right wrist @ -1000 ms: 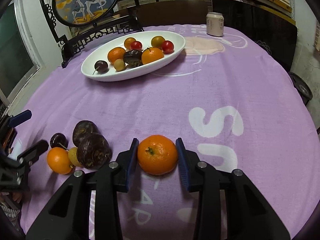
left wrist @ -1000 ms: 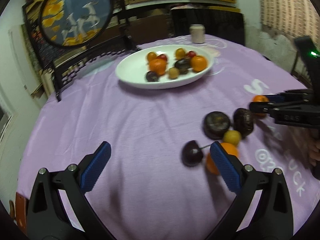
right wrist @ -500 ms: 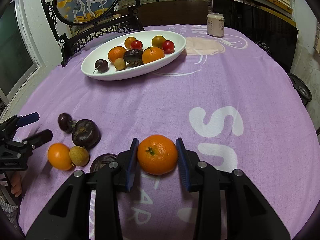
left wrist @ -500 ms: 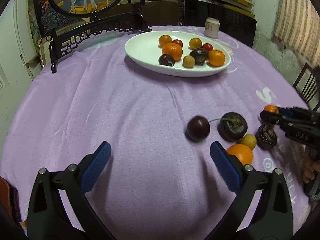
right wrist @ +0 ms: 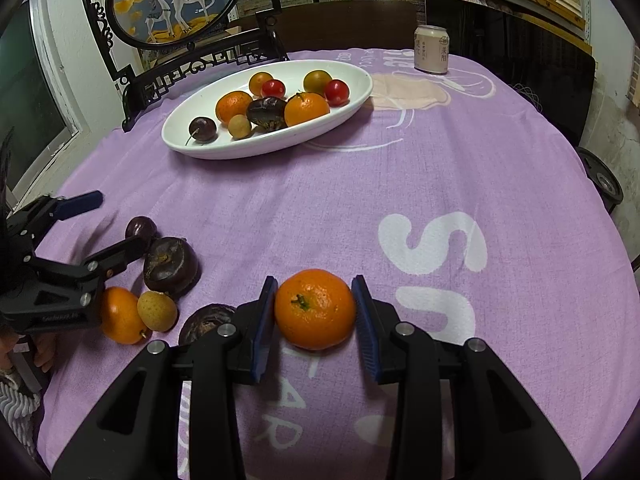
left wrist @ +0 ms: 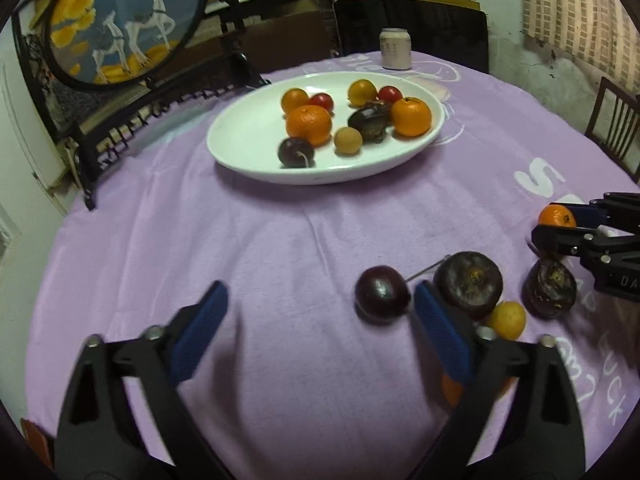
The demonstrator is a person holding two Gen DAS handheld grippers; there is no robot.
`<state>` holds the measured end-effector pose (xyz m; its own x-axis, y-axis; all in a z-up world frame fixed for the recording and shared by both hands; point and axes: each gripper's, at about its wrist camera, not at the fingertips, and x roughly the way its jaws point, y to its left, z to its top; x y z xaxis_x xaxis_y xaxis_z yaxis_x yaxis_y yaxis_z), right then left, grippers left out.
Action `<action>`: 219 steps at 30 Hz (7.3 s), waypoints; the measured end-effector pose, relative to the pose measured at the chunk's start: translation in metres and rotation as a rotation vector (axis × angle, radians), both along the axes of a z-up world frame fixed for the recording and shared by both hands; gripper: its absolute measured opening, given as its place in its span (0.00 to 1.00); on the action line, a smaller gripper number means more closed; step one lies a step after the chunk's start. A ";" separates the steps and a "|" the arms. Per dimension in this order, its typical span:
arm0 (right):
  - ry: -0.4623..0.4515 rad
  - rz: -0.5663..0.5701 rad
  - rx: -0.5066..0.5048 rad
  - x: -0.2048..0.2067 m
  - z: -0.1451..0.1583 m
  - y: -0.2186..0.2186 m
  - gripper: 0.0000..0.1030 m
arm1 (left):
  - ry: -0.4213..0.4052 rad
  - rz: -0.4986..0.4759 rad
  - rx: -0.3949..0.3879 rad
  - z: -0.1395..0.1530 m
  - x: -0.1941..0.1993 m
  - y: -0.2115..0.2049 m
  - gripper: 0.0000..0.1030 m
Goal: Organize fruits
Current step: 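Grasp a dark cherry-plum with the left tool while the right tool holds the tangerine, then lower the plum and tangerine onto the white plate and open both tools, then grasp a dark brown fruit with the right tool while the left tool grasps an orange, then carry both fruits to the white plate and release them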
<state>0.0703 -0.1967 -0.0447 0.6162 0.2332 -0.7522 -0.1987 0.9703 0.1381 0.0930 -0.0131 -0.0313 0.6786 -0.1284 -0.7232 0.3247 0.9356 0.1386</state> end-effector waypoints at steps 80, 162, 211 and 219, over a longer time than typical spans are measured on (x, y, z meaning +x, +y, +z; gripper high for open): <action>-0.073 0.128 0.023 0.146 0.044 0.076 0.37 | -0.095 0.143 -0.089 0.027 0.177 -0.003 0.53; -0.041 0.104 0.102 -0.014 0.026 0.004 0.39 | 0.033 -0.124 -0.131 0.023 -0.024 0.000 0.32; -0.081 0.079 0.147 0.121 0.072 0.035 0.39 | 0.005 0.066 -0.219 0.055 0.126 0.030 0.35; -0.031 0.030 0.217 0.176 0.047 0.041 0.42 | 0.010 0.073 -0.247 0.038 0.160 0.027 0.56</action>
